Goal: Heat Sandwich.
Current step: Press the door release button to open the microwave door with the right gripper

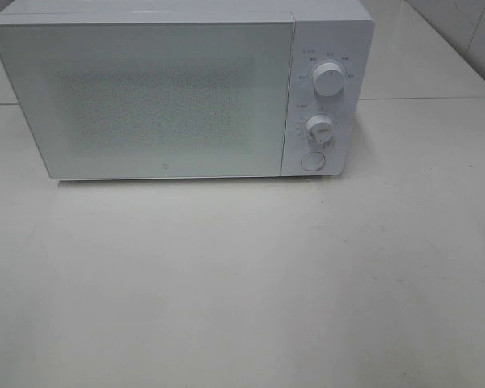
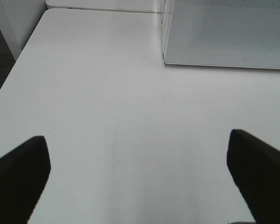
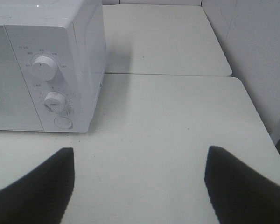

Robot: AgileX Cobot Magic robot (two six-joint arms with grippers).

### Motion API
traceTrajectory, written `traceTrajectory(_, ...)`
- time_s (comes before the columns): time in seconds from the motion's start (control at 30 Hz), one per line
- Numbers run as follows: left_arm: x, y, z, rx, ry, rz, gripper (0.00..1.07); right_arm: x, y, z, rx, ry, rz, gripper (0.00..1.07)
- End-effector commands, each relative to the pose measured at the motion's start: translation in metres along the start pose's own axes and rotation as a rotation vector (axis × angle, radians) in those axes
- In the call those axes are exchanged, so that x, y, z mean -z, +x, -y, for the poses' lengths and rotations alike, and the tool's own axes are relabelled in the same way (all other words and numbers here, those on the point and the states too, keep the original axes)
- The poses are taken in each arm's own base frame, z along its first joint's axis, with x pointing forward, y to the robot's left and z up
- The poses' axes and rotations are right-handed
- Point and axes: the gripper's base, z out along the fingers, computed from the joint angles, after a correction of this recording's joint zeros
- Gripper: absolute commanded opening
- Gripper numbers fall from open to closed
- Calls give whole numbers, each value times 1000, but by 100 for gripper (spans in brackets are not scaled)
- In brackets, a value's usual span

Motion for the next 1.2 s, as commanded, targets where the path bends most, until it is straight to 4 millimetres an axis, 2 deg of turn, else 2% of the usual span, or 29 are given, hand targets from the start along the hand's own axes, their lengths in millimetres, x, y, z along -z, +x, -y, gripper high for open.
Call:
traceTrajectory(0.03, 2, 2, 1, 3, 6, 14, 98, -15, -9, -1, -7, 1, 12, 75)
traceTrajectory(0.13, 2, 2, 1, 3, 6, 14, 98, -24, -12, -2, -5, -3, 9, 75)
traceTrajectory(0.23, 2, 2, 1, 3, 6, 14, 98, -45, -16, -3, 0, -11, -6, 75)
traceTrajectory(0.3, 2, 2, 1, 3, 6, 14, 98, -50, -17, -4, 1, -13, -9, 75)
traceTrajectory(0.43, 2, 2, 1, 3, 6, 14, 98, -76, -18, -6, -3, -22, -33, 75)
traceTrajectory(0.47, 2, 2, 1, 3, 6, 14, 98, -76, -18, -6, -3, -22, -33, 75)
traceTrajectory(0.57, 2, 2, 1, 3, 6, 14, 98, -93, -17, -8, -21, -28, -48, 75)
traceTrajectory(0.97, 2, 2, 1, 3, 6, 14, 98, -129, -14, -12, -23, -49, -33, 75)
traceTrajectory(1.07, 2, 2, 1, 3, 6, 14, 98, -141, -5, -15, -25, -76, 71, 75)
traceTrajectory(1.2, 2, 2, 1, 3, 6, 14, 98, -145, 8, -16, -26, -90, 121, 75)
